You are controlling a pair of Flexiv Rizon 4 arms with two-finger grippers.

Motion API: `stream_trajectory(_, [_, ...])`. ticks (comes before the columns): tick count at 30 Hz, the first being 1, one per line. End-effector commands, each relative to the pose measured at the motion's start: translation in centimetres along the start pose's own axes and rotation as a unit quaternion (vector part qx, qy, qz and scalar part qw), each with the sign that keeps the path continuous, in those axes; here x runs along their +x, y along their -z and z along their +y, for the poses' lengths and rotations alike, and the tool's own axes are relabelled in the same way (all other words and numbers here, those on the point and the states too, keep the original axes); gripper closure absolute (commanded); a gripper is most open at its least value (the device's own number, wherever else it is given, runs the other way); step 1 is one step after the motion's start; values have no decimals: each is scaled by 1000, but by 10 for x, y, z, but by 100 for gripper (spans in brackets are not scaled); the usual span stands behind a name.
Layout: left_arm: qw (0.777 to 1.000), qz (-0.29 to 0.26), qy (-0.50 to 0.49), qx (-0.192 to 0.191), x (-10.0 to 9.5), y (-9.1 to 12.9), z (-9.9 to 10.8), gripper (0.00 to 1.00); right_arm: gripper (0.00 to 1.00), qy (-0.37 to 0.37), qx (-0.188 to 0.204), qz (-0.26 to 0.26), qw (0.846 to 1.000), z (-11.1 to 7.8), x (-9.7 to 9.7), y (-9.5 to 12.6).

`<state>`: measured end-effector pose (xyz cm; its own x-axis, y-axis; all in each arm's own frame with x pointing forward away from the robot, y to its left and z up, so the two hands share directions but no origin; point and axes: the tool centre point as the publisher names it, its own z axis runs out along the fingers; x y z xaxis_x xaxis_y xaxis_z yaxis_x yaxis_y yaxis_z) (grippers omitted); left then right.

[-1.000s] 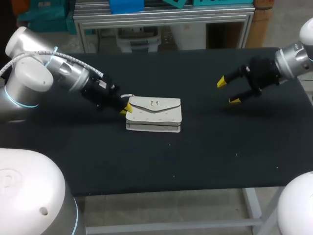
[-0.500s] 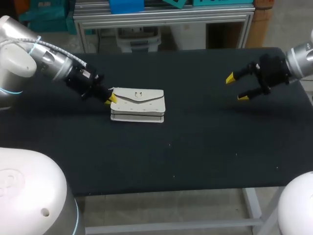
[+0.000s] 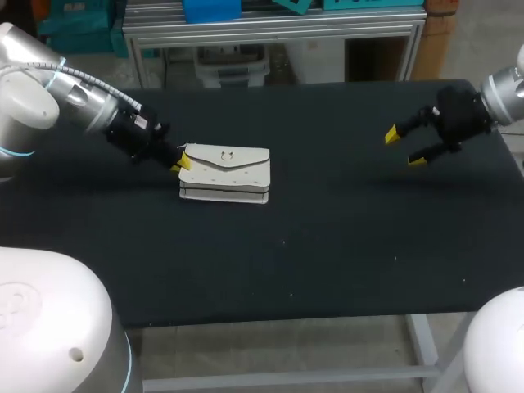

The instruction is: Pick up the bag, open it, inspect its contents, close it, and place it on the opposite side

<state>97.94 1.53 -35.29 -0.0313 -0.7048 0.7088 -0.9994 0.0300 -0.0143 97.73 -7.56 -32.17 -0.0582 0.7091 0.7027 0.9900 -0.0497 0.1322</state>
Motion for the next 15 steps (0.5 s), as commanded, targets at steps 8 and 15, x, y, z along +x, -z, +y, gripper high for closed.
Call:
stream_trajectory(8, [999, -50, 5, 18, -47, 57, -38, 100, 0, 1, 43, -81, 996, 61, -18, 32])
stream_trajectory(15, [996, -78, 18, 32, -79, 84, -63, 100, 0, -13, 51, -144, 988, 79, -18, 32])
